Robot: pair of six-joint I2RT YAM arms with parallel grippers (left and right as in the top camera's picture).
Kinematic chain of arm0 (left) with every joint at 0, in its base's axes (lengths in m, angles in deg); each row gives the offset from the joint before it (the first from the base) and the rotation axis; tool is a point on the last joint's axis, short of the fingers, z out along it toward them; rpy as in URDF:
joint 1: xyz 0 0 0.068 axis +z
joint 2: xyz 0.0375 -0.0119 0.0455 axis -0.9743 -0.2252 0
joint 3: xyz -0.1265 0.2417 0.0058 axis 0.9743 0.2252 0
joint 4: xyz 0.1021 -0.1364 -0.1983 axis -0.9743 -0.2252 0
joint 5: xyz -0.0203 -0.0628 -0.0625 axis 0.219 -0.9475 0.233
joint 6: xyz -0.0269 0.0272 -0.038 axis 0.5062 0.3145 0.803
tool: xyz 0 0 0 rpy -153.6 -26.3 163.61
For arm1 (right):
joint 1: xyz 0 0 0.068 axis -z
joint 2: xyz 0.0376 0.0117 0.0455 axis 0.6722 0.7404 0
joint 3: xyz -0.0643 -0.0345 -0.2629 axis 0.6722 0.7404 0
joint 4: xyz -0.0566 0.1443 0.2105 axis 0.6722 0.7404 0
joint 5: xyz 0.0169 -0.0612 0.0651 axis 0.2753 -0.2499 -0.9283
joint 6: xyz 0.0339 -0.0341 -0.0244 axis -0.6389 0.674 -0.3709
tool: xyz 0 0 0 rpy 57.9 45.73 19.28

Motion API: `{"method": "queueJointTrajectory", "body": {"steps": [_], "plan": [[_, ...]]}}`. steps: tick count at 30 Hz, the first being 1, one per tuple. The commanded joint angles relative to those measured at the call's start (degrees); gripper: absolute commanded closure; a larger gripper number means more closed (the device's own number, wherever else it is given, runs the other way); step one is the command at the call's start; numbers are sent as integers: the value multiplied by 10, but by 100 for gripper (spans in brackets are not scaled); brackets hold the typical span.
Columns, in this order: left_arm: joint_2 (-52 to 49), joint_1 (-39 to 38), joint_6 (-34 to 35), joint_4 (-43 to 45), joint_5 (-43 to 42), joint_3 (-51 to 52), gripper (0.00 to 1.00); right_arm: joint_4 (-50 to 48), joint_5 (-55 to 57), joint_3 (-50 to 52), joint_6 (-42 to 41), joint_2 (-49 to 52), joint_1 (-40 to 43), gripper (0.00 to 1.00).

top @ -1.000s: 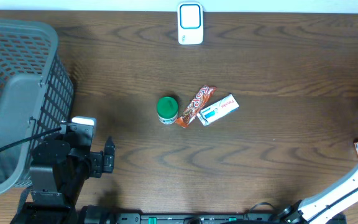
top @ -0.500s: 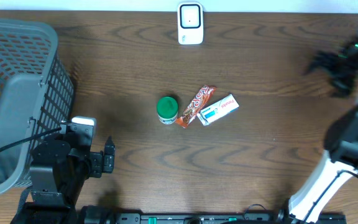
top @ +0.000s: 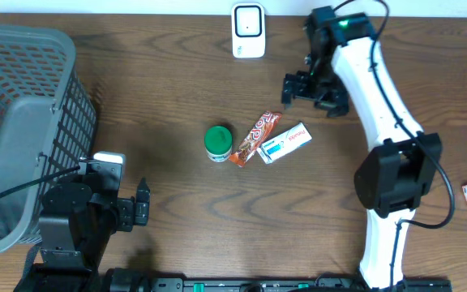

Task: Scan the item barcode
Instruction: 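Move the right gripper back over the table items, then lower the right gripper onto the white Panadol box and grasp it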

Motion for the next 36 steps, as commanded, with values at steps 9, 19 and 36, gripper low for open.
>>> {"method": "queueJointTrajectory", "body": {"steps": [9,19,36], "plan": [[4,-2,-5,0,-3,-6,1,-109,25,184,-318,-9,-32,1],[4,-2,-5,0,-3,-6,0,-286,-26,319,-318,-9,-36,4],[4,-2,-5,0,-3,-6,1,-287,20,351,100,-9,-47,49]]}}
